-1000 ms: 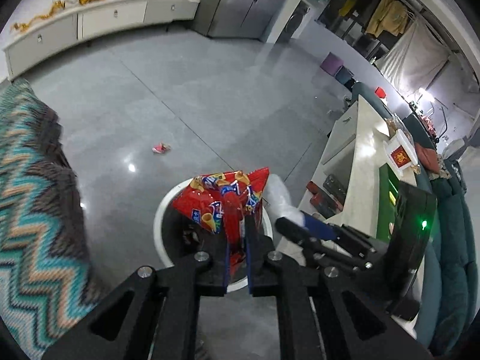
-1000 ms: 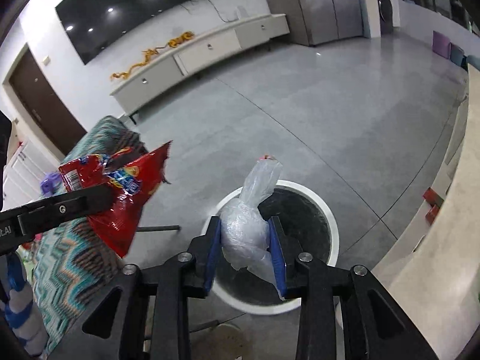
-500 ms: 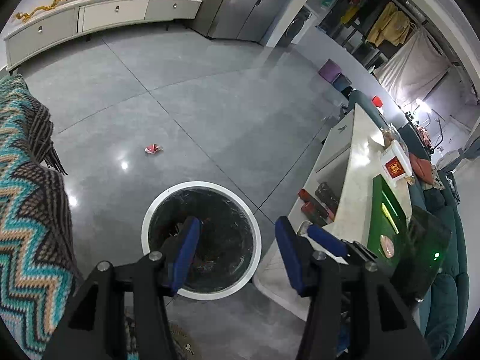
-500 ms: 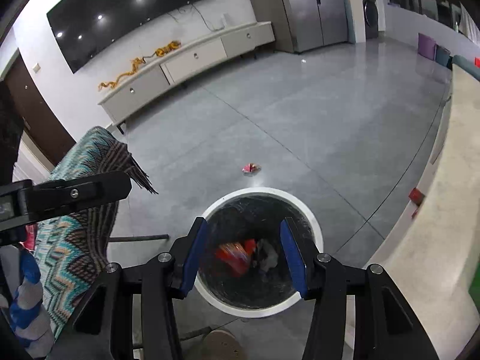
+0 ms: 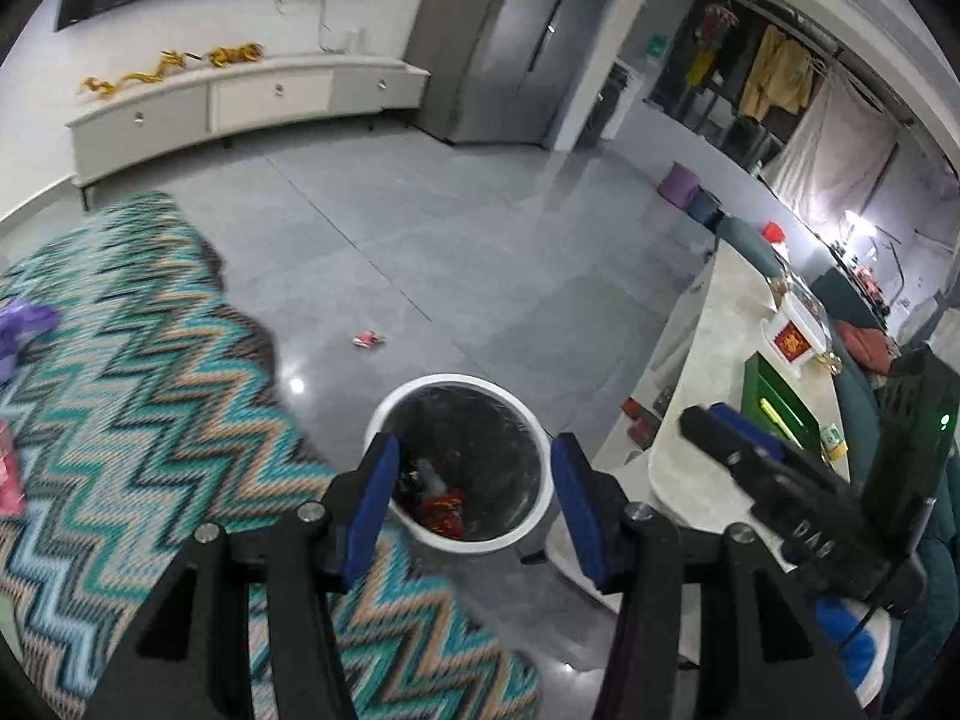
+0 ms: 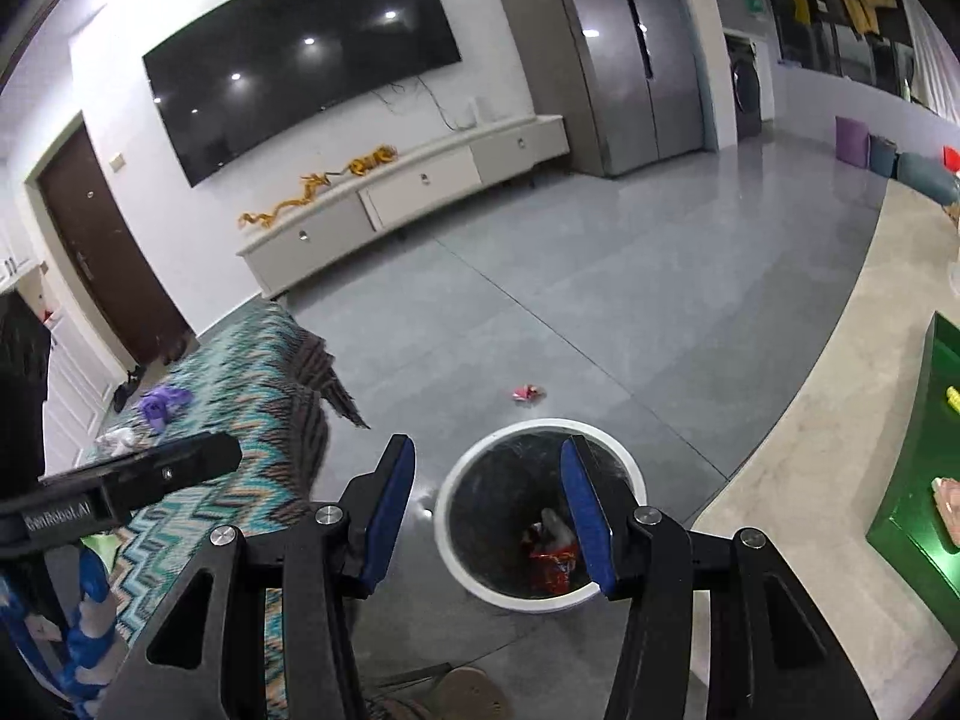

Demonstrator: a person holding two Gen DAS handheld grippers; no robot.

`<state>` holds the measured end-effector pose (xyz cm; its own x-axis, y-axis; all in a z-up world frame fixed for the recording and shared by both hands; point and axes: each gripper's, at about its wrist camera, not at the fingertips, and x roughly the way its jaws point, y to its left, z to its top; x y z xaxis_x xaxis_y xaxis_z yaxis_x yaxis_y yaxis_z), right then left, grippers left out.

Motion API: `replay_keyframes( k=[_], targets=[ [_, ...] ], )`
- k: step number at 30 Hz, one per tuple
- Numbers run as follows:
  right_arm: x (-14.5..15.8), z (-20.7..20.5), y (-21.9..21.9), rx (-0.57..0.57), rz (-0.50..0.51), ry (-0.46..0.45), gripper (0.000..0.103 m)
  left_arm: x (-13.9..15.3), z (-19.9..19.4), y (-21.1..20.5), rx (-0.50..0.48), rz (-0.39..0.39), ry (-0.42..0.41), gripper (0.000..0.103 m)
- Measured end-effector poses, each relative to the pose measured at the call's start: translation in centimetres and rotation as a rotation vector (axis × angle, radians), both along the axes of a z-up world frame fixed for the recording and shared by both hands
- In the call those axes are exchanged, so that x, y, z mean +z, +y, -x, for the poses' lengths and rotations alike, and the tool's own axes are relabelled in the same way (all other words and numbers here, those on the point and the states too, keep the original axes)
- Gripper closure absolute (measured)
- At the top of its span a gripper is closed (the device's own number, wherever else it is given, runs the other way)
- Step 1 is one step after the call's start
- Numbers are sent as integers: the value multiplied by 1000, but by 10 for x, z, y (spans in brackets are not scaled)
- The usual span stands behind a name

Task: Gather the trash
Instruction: 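Grasp the green paper with the left tool while the right tool grasps the pink wrapper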

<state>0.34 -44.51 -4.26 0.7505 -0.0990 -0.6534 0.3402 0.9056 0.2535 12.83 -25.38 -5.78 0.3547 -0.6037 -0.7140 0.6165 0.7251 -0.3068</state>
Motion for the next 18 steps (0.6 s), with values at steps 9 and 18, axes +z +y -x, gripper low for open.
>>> replay_keyframes(
  k=[9, 18],
  targets=[
    [52, 19, 57, 92, 70, -74, 53, 32, 32, 102, 117, 26, -101, 52],
    [75, 6, 126, 263, 76, -108, 53, 42, 49, 208, 281, 28, -175, 52]
  ],
)
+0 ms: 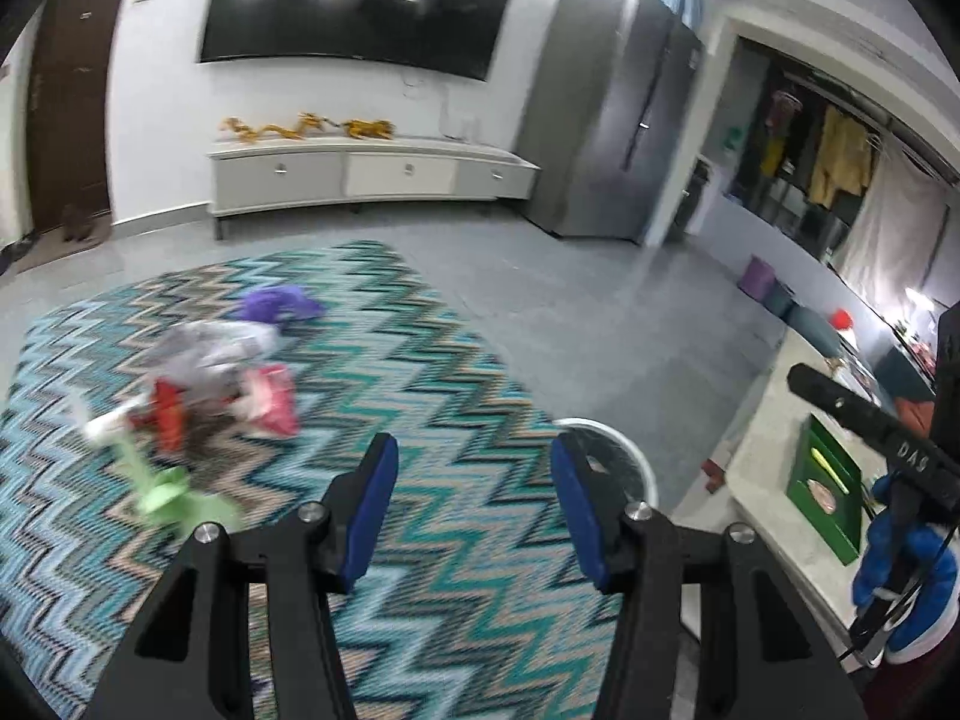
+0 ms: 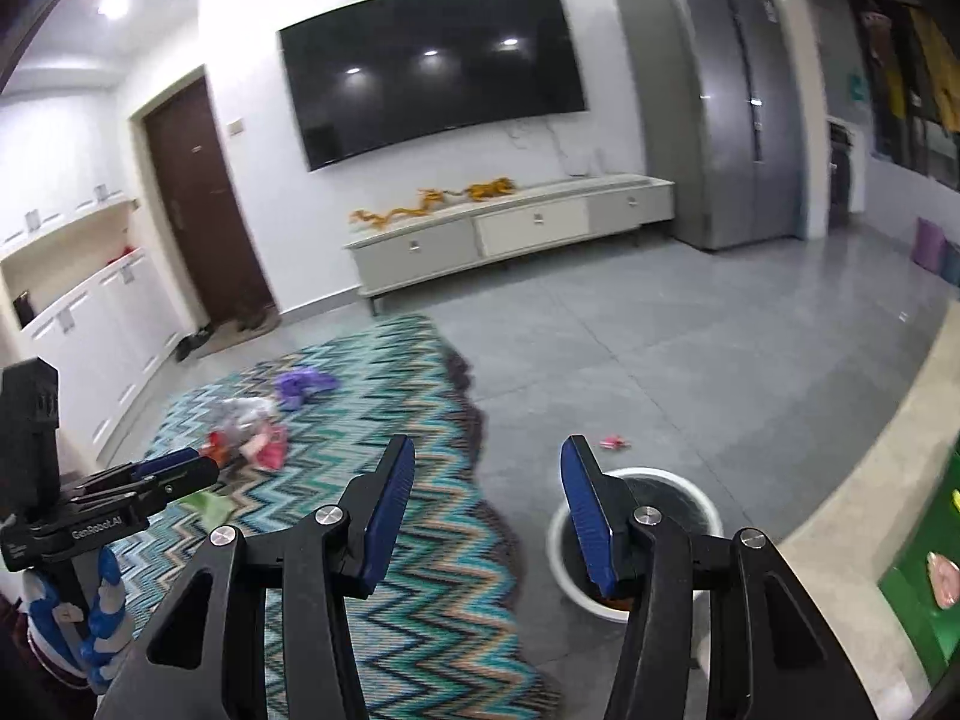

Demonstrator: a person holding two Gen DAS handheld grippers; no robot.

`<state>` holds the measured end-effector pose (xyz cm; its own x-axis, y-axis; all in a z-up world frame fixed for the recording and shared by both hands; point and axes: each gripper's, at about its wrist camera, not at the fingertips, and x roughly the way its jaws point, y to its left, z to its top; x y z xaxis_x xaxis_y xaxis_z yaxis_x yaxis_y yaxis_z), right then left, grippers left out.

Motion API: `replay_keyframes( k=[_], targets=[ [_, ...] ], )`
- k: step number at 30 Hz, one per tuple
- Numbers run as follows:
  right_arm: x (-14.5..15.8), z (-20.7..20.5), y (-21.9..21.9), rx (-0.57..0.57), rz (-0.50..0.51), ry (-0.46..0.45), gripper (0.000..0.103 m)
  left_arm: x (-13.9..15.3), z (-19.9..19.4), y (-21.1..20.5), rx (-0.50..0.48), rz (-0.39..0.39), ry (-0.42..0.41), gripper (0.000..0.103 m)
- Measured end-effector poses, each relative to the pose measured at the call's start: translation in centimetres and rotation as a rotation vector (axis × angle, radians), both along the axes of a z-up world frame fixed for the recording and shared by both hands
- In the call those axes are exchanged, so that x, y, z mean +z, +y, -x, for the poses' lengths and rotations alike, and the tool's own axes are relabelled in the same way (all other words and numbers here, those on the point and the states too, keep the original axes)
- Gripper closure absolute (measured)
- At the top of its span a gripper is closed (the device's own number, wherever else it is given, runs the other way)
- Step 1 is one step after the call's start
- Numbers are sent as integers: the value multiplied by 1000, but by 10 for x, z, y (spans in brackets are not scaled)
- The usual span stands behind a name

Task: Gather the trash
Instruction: 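Grasp the green paper with the left tool while the right tool grasps the pink wrapper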

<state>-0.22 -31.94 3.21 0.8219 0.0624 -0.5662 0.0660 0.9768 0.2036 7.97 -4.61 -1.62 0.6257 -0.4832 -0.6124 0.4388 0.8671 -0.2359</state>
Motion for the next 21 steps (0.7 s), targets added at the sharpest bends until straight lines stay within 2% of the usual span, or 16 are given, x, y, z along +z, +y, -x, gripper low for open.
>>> replay_keyframes(
  k=[5, 10, 14, 19, 21],
  targets=[
    [-5, -26, 47, 112, -3, 26, 53, -16, -2, 66, 113, -16, 6, 52],
    [-19, -59, 96, 219, 8, 68, 53, -45, -20, 119, 220, -19, 69, 52],
    [-38, -93, 126, 287, 1, 118, 53, -67, -37, 134, 248, -11, 124, 52],
    [-62, -134, 152, 338, -8, 170, 53, -86, -66, 130, 251, -15, 164, 53],
    [-72, -148, 161, 359, -10, 193, 53, -93, -75, 131, 259, -8, 179, 56]
  ],
)
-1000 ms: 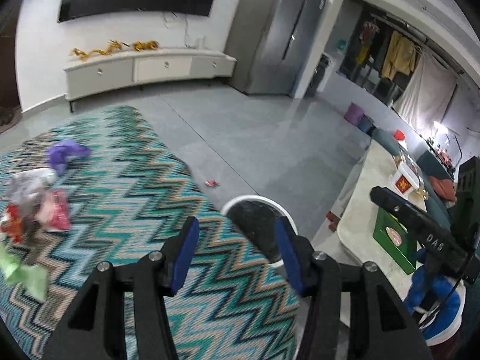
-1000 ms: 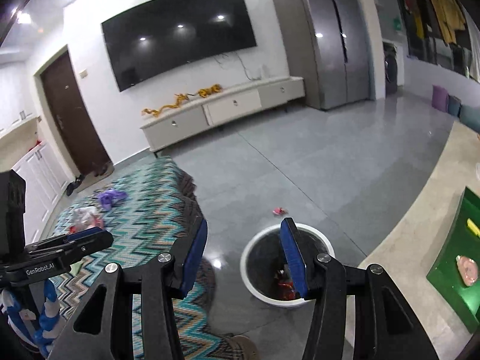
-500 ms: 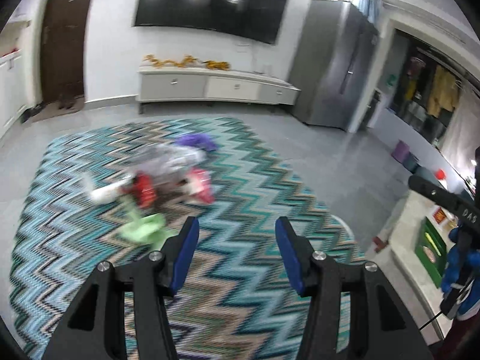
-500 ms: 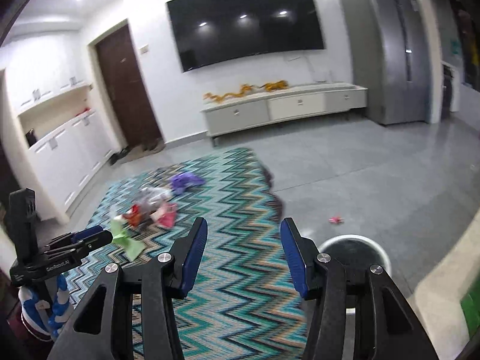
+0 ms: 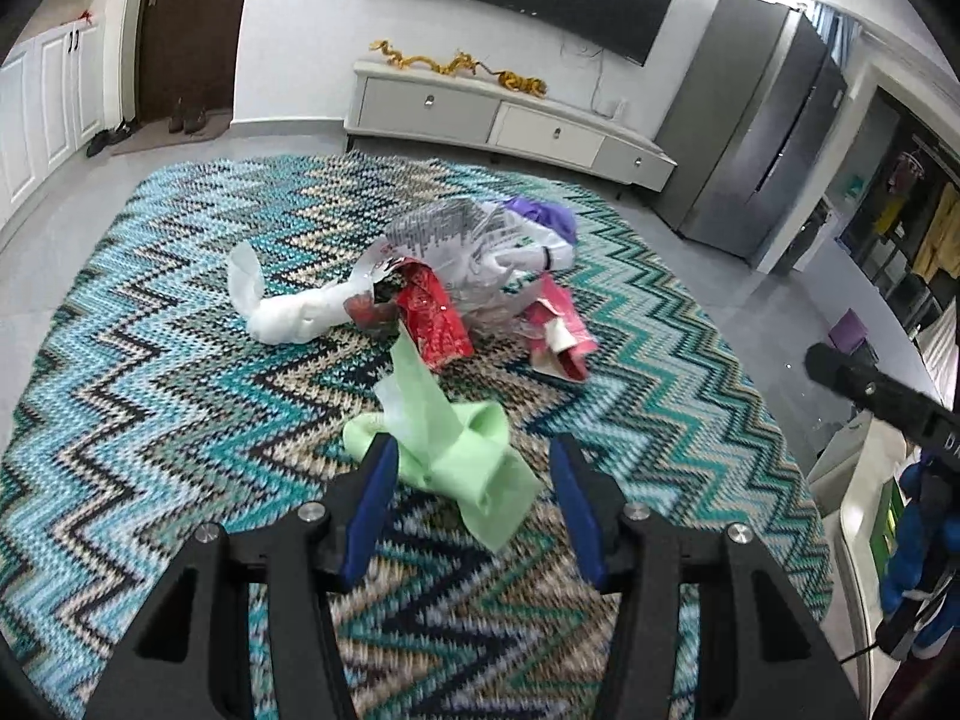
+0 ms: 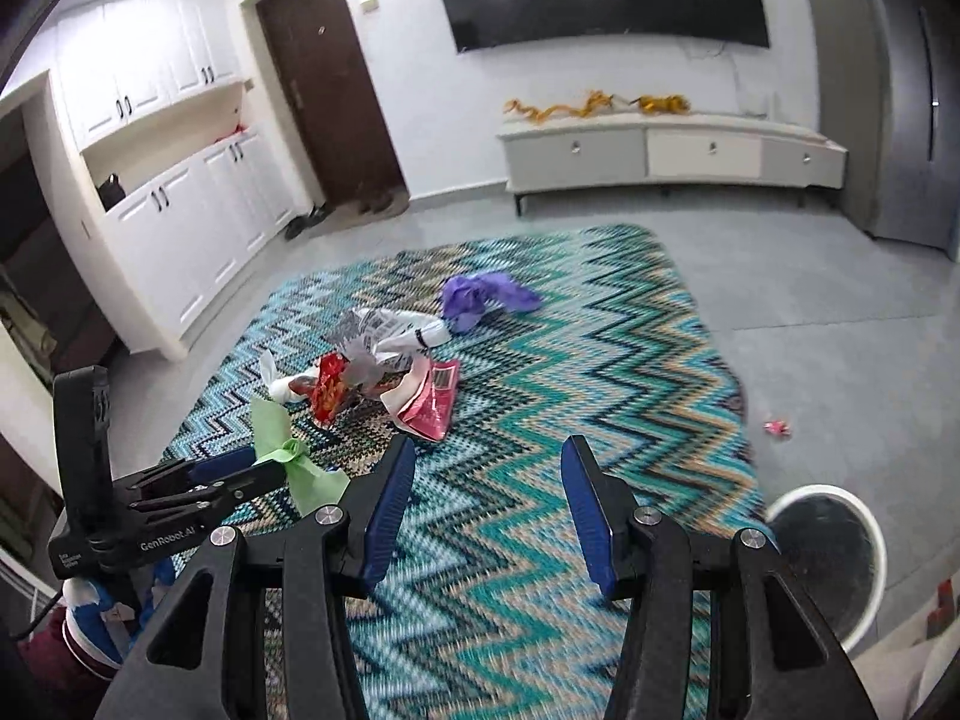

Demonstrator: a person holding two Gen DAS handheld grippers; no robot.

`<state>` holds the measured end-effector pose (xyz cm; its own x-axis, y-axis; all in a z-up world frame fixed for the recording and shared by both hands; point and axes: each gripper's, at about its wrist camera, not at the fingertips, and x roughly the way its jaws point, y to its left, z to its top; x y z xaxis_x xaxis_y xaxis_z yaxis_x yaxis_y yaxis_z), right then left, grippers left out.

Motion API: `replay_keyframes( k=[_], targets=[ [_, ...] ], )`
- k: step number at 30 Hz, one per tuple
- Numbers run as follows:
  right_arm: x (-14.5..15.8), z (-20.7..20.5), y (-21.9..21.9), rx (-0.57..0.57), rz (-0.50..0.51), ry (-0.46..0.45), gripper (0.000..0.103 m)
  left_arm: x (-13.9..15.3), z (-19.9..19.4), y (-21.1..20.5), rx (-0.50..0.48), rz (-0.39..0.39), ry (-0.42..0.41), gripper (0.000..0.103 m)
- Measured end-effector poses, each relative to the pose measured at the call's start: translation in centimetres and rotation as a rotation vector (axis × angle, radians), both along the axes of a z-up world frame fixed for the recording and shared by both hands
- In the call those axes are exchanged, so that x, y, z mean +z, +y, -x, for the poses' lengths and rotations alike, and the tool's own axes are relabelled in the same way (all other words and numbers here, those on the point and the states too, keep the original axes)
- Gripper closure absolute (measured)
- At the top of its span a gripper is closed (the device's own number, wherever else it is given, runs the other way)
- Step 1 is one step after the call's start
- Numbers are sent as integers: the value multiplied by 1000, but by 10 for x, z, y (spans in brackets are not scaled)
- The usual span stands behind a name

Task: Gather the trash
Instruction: 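Grasp the green paper with the left tool while the right tool grasps the pink wrapper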

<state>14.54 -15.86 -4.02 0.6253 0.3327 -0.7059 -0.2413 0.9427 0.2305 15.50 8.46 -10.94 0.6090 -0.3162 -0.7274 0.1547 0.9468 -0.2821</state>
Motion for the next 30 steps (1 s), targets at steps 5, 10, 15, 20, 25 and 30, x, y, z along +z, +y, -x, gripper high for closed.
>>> replay_keyframes(
  k=[5, 10, 15, 20, 25, 30],
  targets=[
    [-29, -36, 27, 65, -10, 64, 53, -14, -9, 6, -8, 26, 29, 77],
    [-53, -62, 53, 110, -8, 113, 53, -14, -1, 13, -38, 45, 17, 83],
    [-70, -81, 70, 124, -6, 140, 53, -17, 11, 20, -47, 64, 13, 84],
    [-75, -95, 79, 127, -11, 145, 52, -21, 22, 32, -47, 90, 12, 85],
    [-78, -105, 88, 128, 15, 145, 51, -19, 32, 38, -44, 107, 4, 85],
    [-82, -105, 90, 134, 21, 148, 61, -13, 39, 44, -50, 116, -14, 85]
  ],
)
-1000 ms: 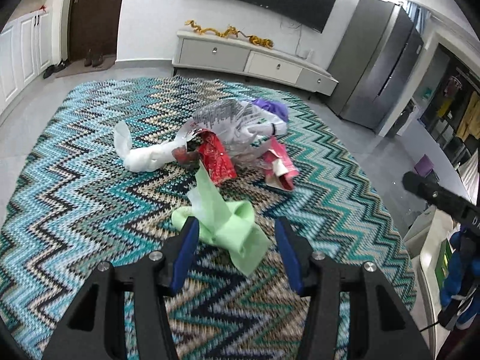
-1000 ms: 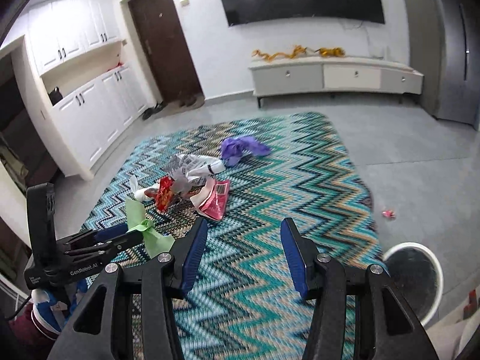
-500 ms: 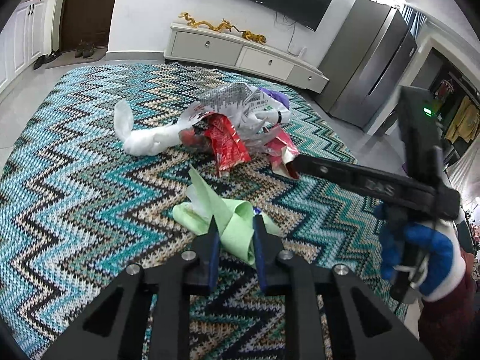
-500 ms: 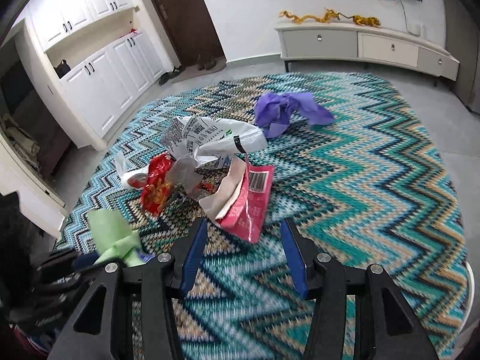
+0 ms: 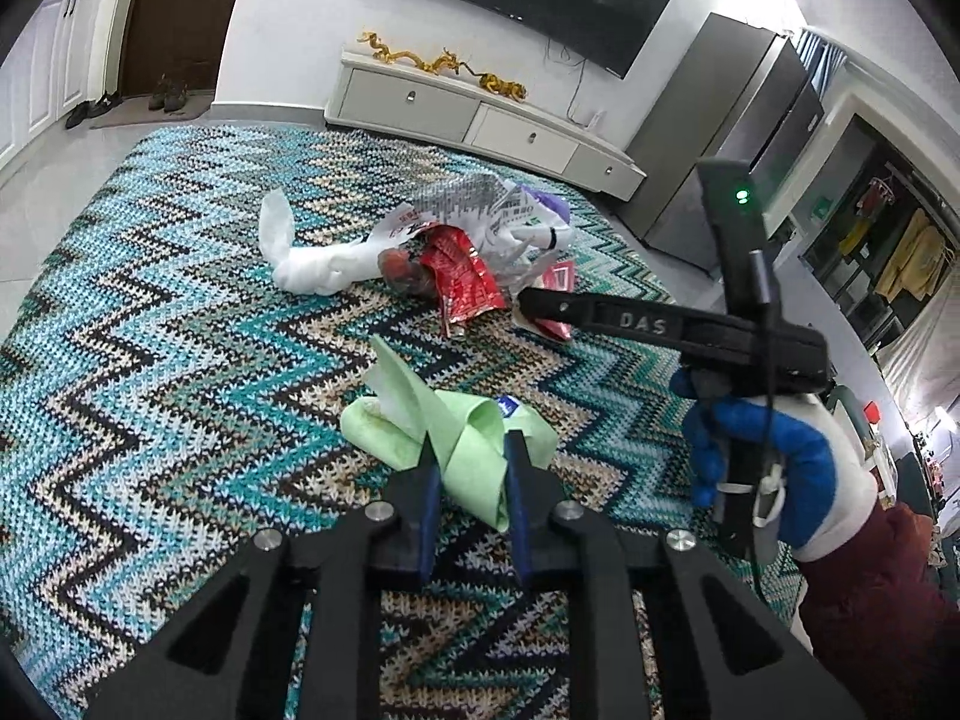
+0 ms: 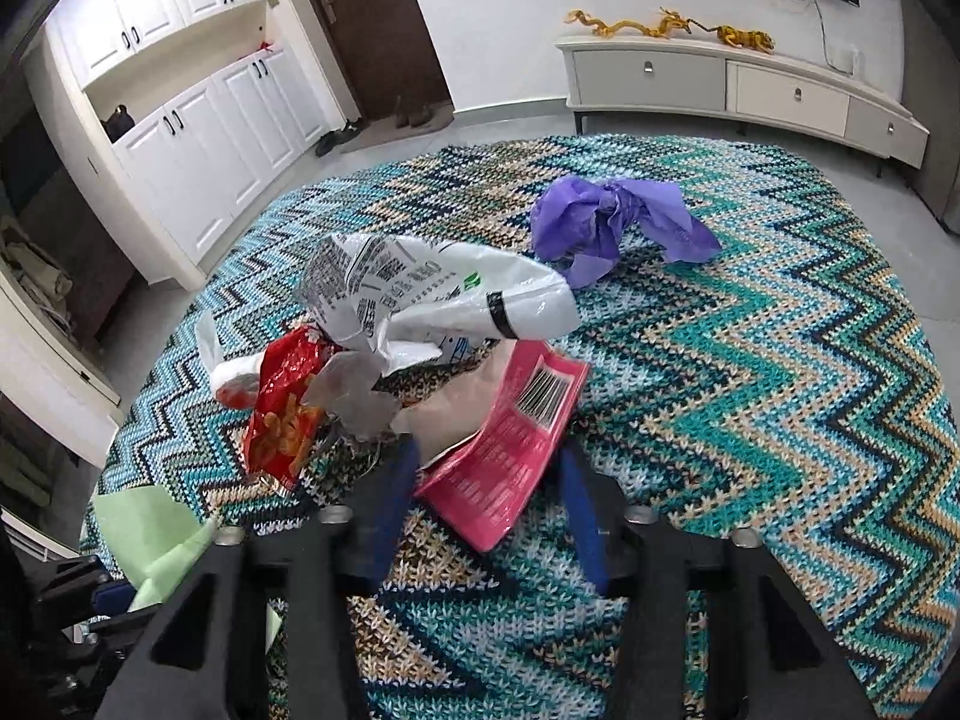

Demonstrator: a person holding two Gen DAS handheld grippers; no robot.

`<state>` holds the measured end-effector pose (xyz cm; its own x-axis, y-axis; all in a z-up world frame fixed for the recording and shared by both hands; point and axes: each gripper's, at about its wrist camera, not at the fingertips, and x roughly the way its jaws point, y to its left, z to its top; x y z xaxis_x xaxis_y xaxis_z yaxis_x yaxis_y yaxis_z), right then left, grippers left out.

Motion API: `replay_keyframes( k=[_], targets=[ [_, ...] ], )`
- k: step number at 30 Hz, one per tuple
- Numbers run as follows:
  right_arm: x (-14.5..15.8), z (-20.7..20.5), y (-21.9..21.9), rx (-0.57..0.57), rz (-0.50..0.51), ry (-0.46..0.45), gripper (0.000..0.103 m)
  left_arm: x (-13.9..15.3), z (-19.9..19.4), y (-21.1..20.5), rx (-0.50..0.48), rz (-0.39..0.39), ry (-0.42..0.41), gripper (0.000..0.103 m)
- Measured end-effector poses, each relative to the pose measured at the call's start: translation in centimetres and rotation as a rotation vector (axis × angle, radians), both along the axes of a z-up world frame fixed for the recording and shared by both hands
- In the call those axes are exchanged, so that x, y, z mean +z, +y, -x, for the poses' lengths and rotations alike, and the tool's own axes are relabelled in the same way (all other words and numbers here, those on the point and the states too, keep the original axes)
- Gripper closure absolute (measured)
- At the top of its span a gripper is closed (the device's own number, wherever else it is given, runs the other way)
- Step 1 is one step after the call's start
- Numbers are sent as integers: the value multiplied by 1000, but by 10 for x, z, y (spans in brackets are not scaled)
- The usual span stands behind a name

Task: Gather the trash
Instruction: 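Grasp the green paper with the left tool while the right tool grasps the pink wrapper, then carry the green paper and pink wrapper to the bin and open both tools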

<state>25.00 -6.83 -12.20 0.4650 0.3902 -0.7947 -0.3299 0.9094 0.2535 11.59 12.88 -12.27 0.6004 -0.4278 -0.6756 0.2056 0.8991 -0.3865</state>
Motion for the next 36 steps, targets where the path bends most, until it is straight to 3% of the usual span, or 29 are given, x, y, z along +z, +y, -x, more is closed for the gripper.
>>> replay_keyframes(
  k=[10, 22, 30, 36],
  targets=[
    [3, 21, -12, -13, -58, -5, 70, 18, 16, 7, -1, -1, -38, 86],
    [22, 81, -55, -67, -153, -34, 72, 38, 36, -1, -21, 11, -67, 86],
    [51, 125, -111, -170, -219, -111, 72, 58, 31, -34, -85, 6, -95, 85],
    [75, 158, -176, -287, -207, -186, 72, 73, 17, -82, -173, 8, -114, 86]
  ],
)
